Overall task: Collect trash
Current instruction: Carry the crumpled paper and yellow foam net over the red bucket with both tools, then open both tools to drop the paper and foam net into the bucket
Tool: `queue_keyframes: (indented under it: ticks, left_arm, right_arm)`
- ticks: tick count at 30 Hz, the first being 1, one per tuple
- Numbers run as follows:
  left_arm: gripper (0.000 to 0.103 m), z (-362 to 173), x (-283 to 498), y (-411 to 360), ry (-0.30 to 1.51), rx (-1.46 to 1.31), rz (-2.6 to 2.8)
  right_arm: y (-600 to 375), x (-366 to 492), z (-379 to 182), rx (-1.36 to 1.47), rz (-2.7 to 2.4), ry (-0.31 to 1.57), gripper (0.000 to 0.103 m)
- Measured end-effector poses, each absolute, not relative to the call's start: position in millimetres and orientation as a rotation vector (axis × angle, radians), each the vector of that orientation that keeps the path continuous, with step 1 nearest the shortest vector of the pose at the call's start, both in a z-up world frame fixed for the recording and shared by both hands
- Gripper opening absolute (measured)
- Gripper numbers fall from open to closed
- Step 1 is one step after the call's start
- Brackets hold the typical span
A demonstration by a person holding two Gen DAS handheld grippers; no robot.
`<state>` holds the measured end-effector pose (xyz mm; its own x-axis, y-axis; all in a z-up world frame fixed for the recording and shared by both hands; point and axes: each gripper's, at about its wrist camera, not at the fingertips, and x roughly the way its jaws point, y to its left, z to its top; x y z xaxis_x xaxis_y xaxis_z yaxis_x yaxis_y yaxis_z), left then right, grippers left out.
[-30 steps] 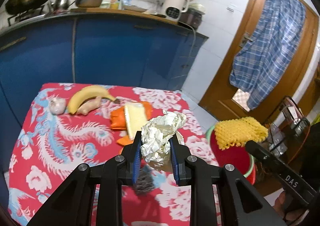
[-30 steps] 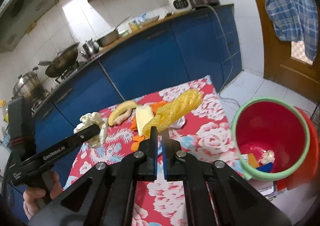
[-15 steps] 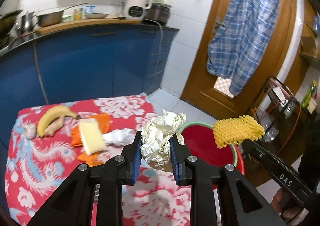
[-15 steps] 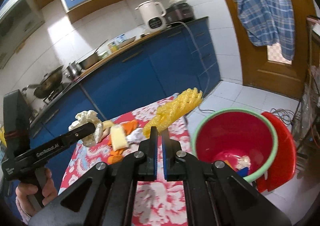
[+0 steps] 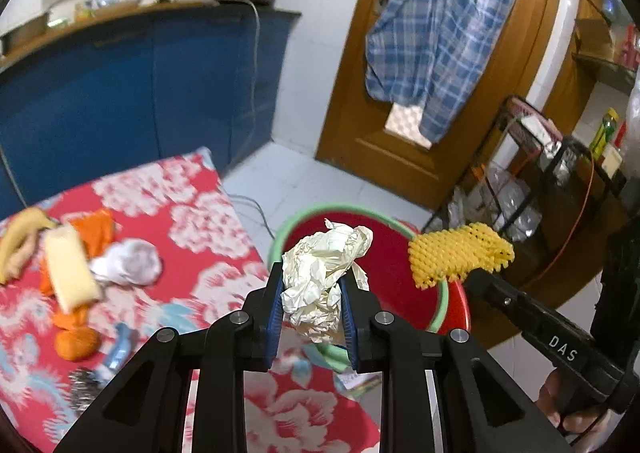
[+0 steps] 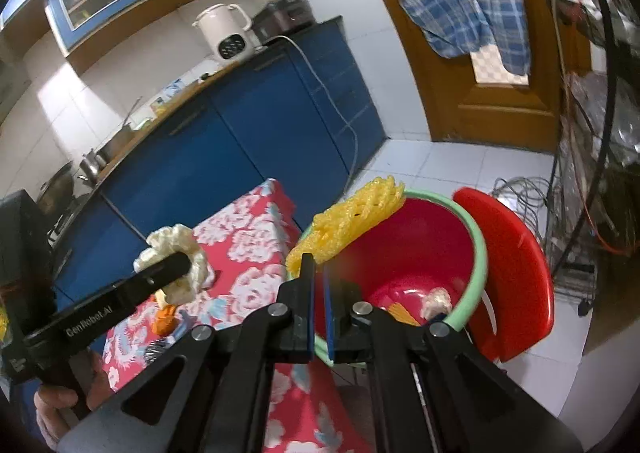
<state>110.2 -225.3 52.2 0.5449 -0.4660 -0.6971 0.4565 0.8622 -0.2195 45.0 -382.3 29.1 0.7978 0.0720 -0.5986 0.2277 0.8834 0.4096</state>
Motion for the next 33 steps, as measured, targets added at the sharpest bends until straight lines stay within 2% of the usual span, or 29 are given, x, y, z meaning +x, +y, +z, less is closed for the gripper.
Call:
queue_keyframes:
  ticks: [12, 16, 20, 23, 24, 27, 33]
  left_arm:
    - [0.026, 0.1, 124.6, -261.9, 0.935, 0.057, -0.575]
    - [0.030, -12.1, 132.0, -269.2, 0.974, 0.067, -0.573]
    - [0.049, -15.6, 134.8, -272.4, 0.974, 0.088, -0.567]
    - [0.055, -15.3, 136.5, -270.0, 0.972, 0.075, -0.566]
    - [0.056, -15.4, 137.6, -269.1, 0.973, 0.071, -0.566]
    - [0.056, -13.5, 138.9, -263.8, 0.969, 0.060, -0.553]
    - [0.056, -7.9, 138.6, -252.5, 0.960, 0.043, -0.523]
  right_arm:
    - [-405.2, 53.0, -11.5, 0.537, -0.135, 0.717, 0.006]
    - [-410.5, 56.1, -20.3, 0.558, -0.138, 0.736, 0.008]
    - [-415.1, 58.7, -26.2, 0.587, -0.120, 0.749, 0.011]
    - [-416.9, 60.6, -26.7, 0.581, -0.134, 0.750, 0.011]
    - [-417.1, 61.3, -26.8, 0.579, -0.136, 0.748, 0.013]
    - [-416.7, 61.6, -25.5, 0.569, -0.141, 0.748, 0.032]
    - [-411.1, 61.5, -19.8, 0.542, -0.134, 0.751, 0.036]
